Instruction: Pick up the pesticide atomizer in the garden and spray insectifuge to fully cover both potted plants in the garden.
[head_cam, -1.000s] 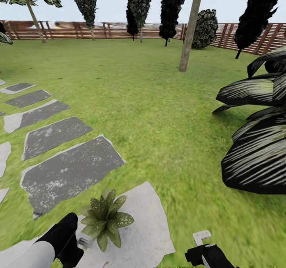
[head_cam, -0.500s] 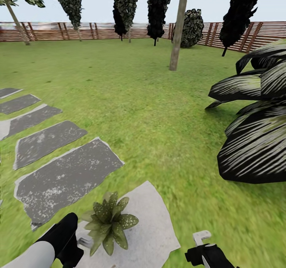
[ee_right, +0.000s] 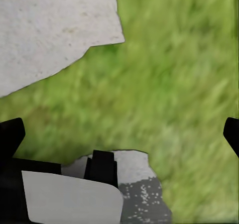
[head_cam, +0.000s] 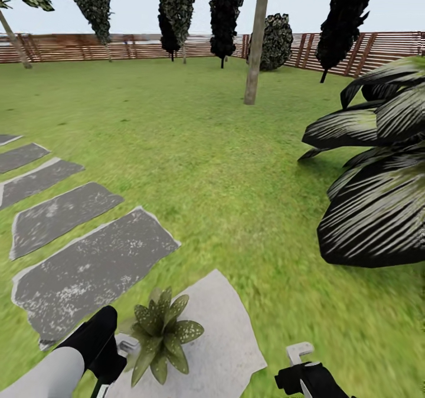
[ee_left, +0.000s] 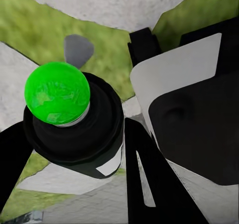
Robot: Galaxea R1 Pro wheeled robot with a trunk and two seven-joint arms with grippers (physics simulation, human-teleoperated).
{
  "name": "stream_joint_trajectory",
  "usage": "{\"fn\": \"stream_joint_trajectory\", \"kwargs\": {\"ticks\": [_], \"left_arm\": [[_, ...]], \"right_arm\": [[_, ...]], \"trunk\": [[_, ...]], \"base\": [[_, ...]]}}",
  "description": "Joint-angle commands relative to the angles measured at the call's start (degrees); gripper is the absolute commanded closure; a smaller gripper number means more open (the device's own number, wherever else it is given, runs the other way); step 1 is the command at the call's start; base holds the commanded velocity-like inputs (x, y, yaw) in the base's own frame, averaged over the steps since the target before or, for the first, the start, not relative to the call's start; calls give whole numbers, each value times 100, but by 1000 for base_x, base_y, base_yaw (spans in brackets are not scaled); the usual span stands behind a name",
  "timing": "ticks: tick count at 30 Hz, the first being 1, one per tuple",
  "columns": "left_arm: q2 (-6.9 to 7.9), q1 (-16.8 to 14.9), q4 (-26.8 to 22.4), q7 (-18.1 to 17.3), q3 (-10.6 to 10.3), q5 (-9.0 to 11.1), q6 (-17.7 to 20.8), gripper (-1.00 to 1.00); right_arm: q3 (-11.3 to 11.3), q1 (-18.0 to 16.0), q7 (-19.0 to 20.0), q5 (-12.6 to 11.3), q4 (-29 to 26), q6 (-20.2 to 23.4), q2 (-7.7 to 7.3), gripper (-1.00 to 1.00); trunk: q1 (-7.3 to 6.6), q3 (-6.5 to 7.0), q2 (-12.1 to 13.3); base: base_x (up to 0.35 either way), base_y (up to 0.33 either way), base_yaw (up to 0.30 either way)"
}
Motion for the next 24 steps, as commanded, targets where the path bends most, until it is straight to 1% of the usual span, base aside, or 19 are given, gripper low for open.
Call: {"fn": "stream_joint_trajectory", "kwargs": {"ticks": [1,5,7,12,18,21,24], "left_arm": [[3,2,-11,-48,-14,-48,14,100],[3,3,-11,-49,-21,-48,14,100],[3,3,-11,-48,-23,-48,14,100],[3,20,-11,-48,-35,-48,14,100],[12,5,-11,-48,-54,-48,14,100],[6,24,-11,-48,-47,-48,14,100],[0,124,-11,-41,-47,-50,14,100]], "right_arm": [[15,-3,28,44,-10,35,-4,-100],[14,-3,28,44,-10,35,-4,-100],[13,-3,28,44,-10,35,-4,-100],[15,-3,28,44,-10,35,-4,-100],[15,-3,28,44,-10,35,-4,-100],[15,-3,28,44,-10,35,-4,-100],[15,-3,28,44,-10,35,-4,-100]], "trunk": [[1,-5,-2],[1,-5,-2],[1,-5,-2],[1,-5,-2],[1,-5,-2],[1,-5,-2],[1,-5,-2]], "base": [[115,91,-292],[152,97,-289],[124,36,-118],[27,36,-25],[1,235,-1],[0,42,0],[0,6,0]]}}
